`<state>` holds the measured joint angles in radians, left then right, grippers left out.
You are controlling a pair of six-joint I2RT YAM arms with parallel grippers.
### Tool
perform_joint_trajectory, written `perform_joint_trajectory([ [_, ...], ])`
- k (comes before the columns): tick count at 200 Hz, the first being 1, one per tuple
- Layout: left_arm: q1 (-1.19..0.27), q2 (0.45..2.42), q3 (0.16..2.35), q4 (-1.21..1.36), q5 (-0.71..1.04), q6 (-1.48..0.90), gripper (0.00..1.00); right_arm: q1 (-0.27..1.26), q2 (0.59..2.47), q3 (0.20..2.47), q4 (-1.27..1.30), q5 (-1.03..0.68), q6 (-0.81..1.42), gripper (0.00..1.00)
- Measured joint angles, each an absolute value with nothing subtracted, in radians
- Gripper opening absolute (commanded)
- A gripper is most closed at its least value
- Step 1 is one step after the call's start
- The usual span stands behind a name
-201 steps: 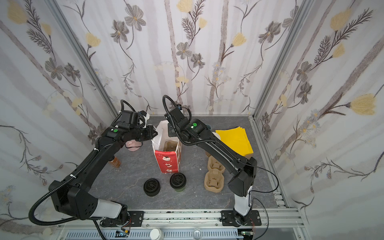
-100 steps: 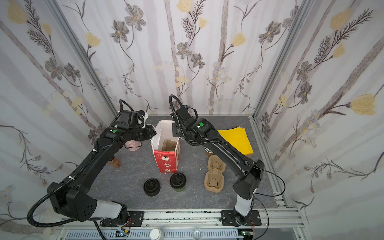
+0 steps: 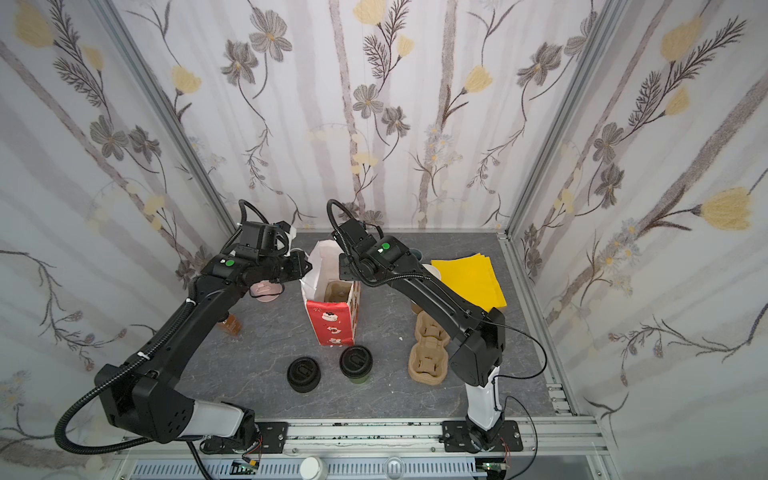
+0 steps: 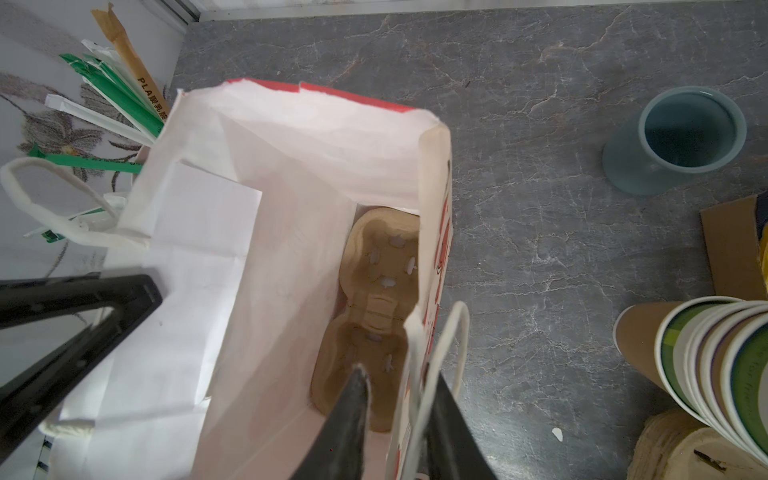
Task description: Pack the takeout coffee
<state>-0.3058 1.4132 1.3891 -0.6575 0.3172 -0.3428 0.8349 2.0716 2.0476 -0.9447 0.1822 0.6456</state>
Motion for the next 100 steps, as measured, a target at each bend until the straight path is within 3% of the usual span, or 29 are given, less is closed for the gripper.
perform_joint_trajectory([
  [14,-0.306,1.413,1.389,-0.657,0.315,-0.344,0.00,0.831,2.074,2.050,-0.946,0.182,0.646,0.00],
  [100,-0.306,1.337,1.332,-0.595,0.297,-0.341,0.00,0.832,2.013,2.033,-0.879,0.221,0.624,0.00],
])
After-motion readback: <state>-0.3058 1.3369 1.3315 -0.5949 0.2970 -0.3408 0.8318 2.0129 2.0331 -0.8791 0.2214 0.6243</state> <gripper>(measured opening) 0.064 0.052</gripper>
